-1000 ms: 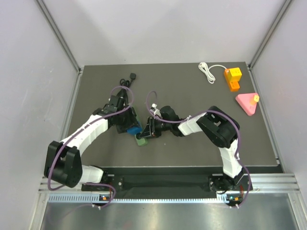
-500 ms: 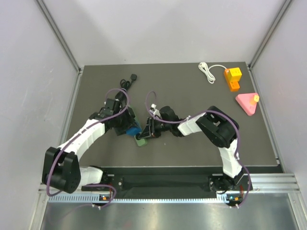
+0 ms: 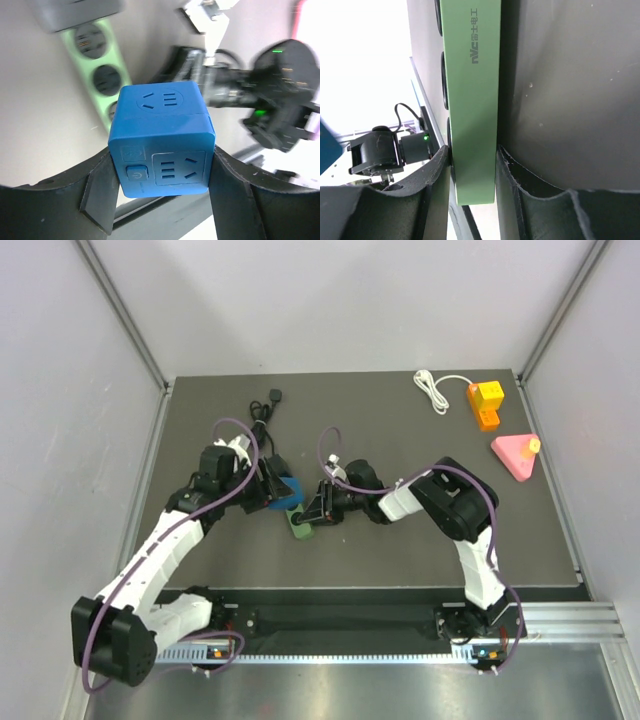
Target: Pull the plug off the socket
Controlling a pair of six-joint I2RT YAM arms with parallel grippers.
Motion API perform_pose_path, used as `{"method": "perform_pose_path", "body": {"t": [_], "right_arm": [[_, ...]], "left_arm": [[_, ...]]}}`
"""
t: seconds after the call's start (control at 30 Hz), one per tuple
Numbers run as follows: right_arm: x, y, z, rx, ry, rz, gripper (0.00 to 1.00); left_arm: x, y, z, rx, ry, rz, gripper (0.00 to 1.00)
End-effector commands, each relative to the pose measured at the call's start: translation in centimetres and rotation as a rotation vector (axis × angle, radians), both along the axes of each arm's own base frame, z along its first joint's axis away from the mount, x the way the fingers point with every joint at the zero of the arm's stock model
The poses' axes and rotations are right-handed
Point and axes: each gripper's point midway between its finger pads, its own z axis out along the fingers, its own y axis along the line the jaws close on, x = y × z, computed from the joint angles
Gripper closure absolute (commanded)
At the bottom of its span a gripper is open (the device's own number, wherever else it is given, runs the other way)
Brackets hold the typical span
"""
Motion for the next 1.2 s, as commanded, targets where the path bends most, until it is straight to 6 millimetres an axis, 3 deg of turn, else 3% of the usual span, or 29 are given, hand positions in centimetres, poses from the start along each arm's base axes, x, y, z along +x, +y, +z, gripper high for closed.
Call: {"method": "perform_pose_path", "body": {"t": [0.0,0.17,0.37,0.47,0.6,0.8,1.0,1.17], "right_arm": [[-0.3,-5.5,-9.1,-0.346,0.084,-0.136,1.0],[-0.1,-4.8,-7.6,-0.316,0.011,-0.081,0.99],[0.0,-4.2,-6.6,-0.286,-0.034,-0.04,0.93],[-0.2,-4.0,-6.4,-0.279,-0.038,-0.029,0.93],[-0.7,-3.8,-6.6,-0.276,-0.031,-0.015,0.93],[-1.0,-3.8,-6.7,-0.275,-0.028,-0.014,0.93],[-1.0,-3.7,-6.7,-0.274,-0.031,-0.01,0.93],[-1.1,-3.8,-6.8,-0.275,-0.032,-0.008,0.93]], "left_arm": [[0.7,2.0,0.8,0.14,-0.026,0.033,1.0],[0.9,7.5,1.1,0.359,-0.006,0.255,1.0],[0.0,10.1,0.8,0.378,-0.004,0.408,1.0],[-0.3,13.0,-0.4,0.459,0.019,0.559,1.0],[-0.5,15.2,-2.3,0.587,0.064,0.608,1.0],[-1.1,19.9,-3.1,0.868,0.211,0.813,1.0],[-1.8,21.0,-6.8,1.118,0.454,0.751,1.0],[-1.8,22.3,-7.8,1.251,0.492,0.783,1.0]]}}
